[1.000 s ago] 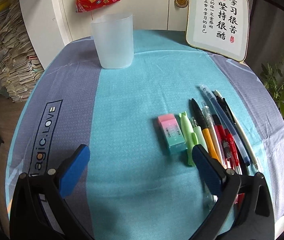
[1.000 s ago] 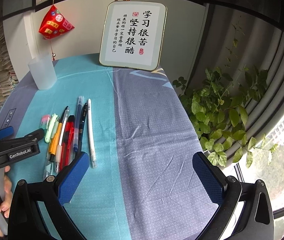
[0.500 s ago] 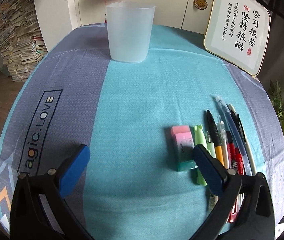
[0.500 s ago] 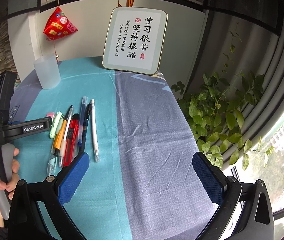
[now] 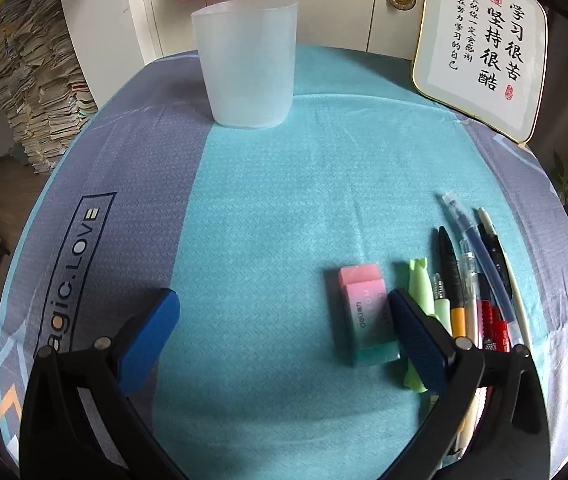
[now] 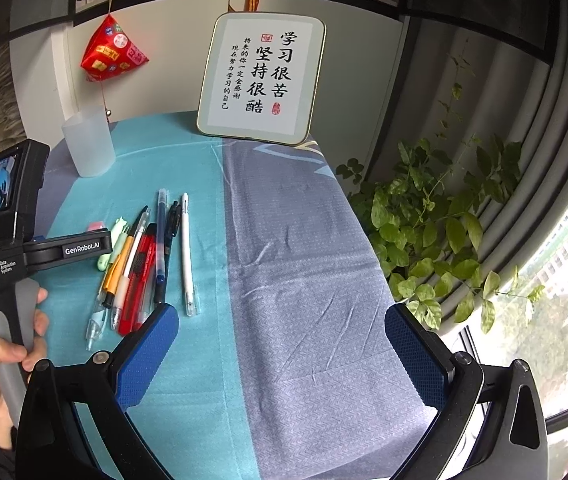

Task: Organize stationery
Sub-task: 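Move the left tool to the pink-and-teal eraser and close on it, then drop the eraser into the frosted cup with left tool while right tool grasps white pen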

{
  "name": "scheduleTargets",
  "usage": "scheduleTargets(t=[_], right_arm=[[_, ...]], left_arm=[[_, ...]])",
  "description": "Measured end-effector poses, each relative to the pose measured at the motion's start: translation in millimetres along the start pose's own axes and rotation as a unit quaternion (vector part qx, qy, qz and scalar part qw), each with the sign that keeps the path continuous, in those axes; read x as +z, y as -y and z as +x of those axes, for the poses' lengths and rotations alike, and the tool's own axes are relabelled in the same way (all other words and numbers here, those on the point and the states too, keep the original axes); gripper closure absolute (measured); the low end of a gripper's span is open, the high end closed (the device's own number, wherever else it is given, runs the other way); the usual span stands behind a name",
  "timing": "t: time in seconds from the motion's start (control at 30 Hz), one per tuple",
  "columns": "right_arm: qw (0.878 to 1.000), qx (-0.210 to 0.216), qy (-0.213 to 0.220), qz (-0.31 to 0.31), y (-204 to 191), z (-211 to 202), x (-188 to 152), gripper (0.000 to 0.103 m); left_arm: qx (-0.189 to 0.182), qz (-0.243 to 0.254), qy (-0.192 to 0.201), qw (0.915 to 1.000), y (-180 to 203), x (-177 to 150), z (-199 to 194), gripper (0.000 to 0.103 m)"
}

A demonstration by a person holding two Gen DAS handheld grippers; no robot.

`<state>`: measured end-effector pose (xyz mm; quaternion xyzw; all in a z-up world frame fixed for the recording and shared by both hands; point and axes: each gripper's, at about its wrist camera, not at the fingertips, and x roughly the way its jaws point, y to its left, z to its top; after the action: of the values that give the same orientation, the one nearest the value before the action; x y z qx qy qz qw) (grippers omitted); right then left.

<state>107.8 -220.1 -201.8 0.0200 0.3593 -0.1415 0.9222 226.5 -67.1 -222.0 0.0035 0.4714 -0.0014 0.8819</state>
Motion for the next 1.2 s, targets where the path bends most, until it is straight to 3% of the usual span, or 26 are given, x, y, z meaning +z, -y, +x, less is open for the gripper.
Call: scheduleTargets(t=[0.17,0.27,0.4,0.47,0.57,0.6,0.63,0.7,0.87,0.97,1.03,1.07,1.2], right_arm=[[1.0,0.004,-0.005,0.007,2.6,4.6,1.7,0.0],[1.0,0.009,-0.011,0.006,1.9,11.9,1.7,0.0],[1.0,0.009,-0.018,-0.006,-3.6,21.5,1.7,0.0],[1.0,0.006,-0.021,-0.009,-5.8,24.7,1.6,0.0],[1.0,0.016,-0.021,-0.004,-6.2,24.9,0.3,0.0],[1.0,0.02,-0.021,-0.002,-5.6,24.1,0.0,0.0],[1.0,0.023,-0.02,0.0,-5.1,23.3,0.2,0.0],[1.0,0.022,-0.017,0.002,-4.3,21.3,0.0,0.0],[1.0,0.02,-0.008,0.016,2.0,18.3,2.7,0.0],[0.999,0.034,-0.007,0.029,6.8,18.8,2.7,0.0],[0.999,0.04,-0.007,0.034,8.9,19.9,2.1,0.0],[0.999,0.041,-0.008,0.036,9.5,20.6,1.9,0.0],[0.998,0.046,-0.01,0.038,11.3,21.7,2.3,0.0]], left_arm=[[-0.002,0.005,-0.005,1.0,-11.1,-2.4,-3.1,0.003],[-0.009,0.016,-0.002,0.9998,-14.6,-5.4,-7.4,0.011],[-0.017,0.026,0.003,0.9995,-20.2,-5.6,-11.9,0.033],[-0.023,0.034,0.004,0.9992,-21.1,-4.2,-11.8,0.036],[-0.026,0.042,0.007,0.9988,-18.6,-1.5,-9.5,0.035],[-0.031,0.042,0.004,0.9987,-18.4,-0.8,-8.2,0.027],[-0.037,0.044,-0.002,0.9983,-18.5,1.0,-5.1,0.012],[-0.038,0.06,-0.006,0.9975,-14.9,0.1,-0.9,0.001],[-0.039,0.053,-0.002,0.9978,-17.4,-3.9,-2.5,0.003],[-0.028,0.038,0.001,0.9989,-22.7,-1.7,-9.1,0.031],[-0.027,0.034,-0.002,0.9991,-22.7,2.1,-11.8,0.078],[-0.029,0.032,-0.006,0.999,-22.9,3.8,-12.1,0.085],[-0.032,0.031,-0.008,0.999,-22.5,5.0,-11.8,0.086]])
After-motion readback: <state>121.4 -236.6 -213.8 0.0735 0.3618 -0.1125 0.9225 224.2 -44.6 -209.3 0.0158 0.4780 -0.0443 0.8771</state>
